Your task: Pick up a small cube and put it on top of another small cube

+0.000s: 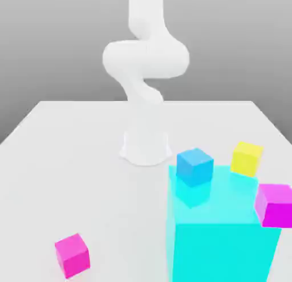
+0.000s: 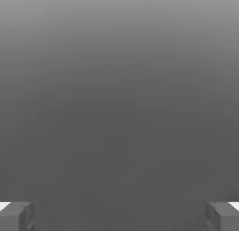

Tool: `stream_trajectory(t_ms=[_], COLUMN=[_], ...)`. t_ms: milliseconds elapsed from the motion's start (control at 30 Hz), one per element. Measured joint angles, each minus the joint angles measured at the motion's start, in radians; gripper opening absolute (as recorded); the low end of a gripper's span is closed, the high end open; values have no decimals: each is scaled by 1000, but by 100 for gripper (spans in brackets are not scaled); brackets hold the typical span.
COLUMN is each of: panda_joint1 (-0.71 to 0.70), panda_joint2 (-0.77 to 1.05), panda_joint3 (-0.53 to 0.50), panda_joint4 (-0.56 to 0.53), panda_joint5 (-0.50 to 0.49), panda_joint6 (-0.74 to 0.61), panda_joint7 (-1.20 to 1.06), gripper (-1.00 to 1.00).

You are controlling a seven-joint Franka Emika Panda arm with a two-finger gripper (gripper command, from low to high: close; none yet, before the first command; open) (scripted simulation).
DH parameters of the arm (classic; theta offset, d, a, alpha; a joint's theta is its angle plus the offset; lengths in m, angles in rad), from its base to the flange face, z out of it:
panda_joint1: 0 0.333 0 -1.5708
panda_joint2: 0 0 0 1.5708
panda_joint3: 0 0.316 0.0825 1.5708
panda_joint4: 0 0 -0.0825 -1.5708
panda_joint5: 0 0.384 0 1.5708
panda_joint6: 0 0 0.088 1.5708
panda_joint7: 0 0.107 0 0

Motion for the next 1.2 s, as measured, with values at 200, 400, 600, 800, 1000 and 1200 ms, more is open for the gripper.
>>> stream_trajectory(t_ms=[200,400,600,800,1000,1200], panda_joint1=[-1,0,-27,-103,-181,-188], panda_joint2=[222,438,658,880,1098,1121], panda_joint3=[-66,-147,-203,-181,-105,-96], panda_joint4=[-39,-77,-116,-154,-135,-130], panda_joint5=[-59,-71,-13,99,188,194], panda_joint6=[88,174,264,351,498,514], panda_joint7=[-159,-346,-583,-859,-981,-987], gripper=[0,0,0,0,0,-100])
